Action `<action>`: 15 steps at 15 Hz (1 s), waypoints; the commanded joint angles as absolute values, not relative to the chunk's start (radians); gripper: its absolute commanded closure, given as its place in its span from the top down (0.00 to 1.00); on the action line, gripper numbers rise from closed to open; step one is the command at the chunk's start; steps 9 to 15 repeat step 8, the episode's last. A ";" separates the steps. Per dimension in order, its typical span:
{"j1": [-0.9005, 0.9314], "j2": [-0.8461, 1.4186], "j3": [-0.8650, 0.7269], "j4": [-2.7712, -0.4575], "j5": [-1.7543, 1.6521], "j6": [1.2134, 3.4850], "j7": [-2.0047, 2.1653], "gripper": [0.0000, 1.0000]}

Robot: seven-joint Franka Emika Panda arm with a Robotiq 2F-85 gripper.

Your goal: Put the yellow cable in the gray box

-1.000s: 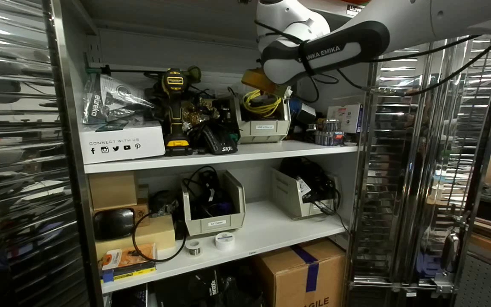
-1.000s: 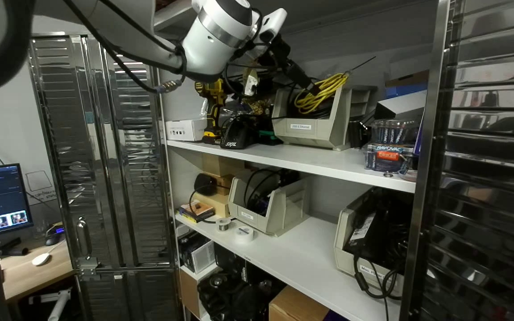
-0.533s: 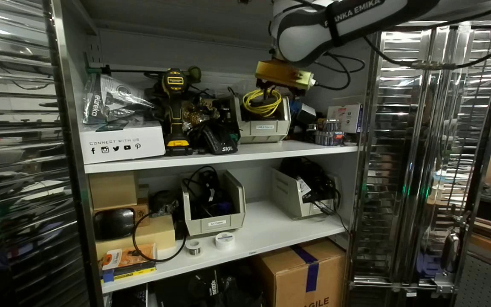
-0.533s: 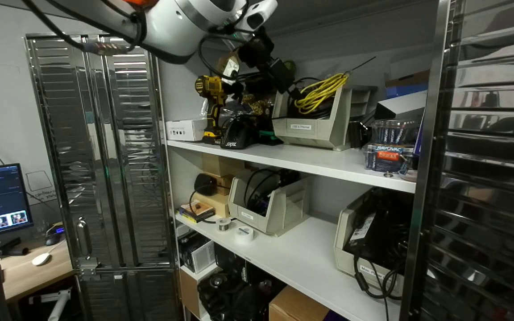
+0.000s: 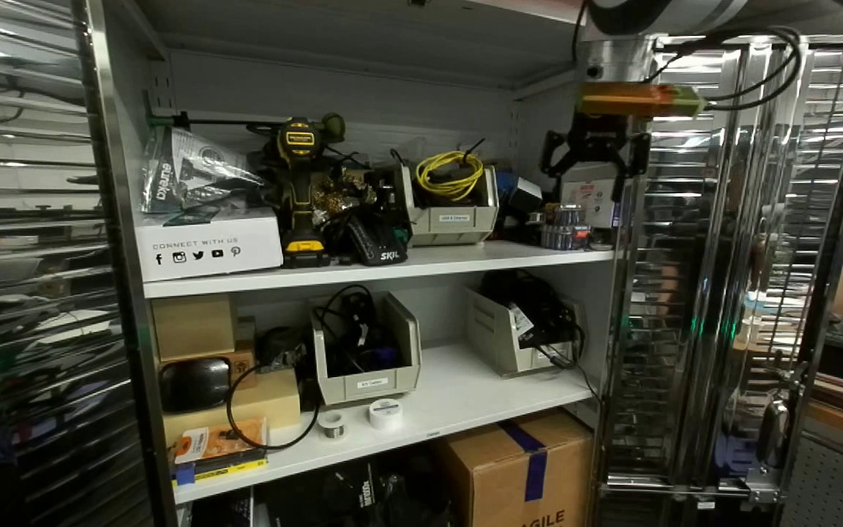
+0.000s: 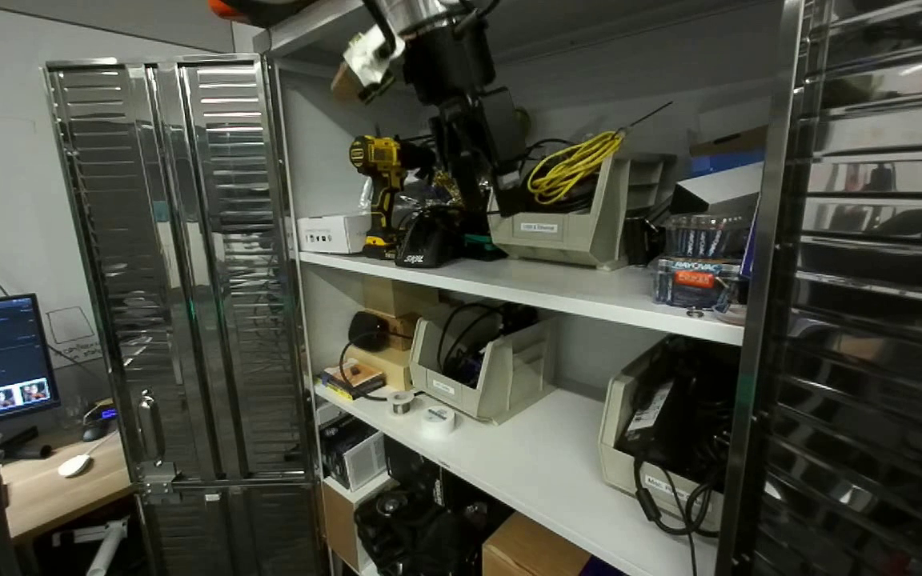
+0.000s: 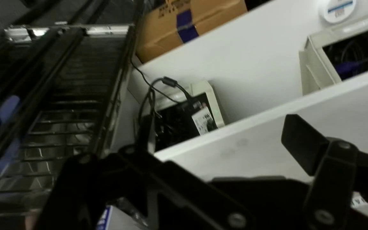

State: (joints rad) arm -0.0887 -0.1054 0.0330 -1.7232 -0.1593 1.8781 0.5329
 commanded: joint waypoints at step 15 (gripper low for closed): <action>-0.092 -0.200 -0.042 -1.784 -0.107 1.667 0.332 1.00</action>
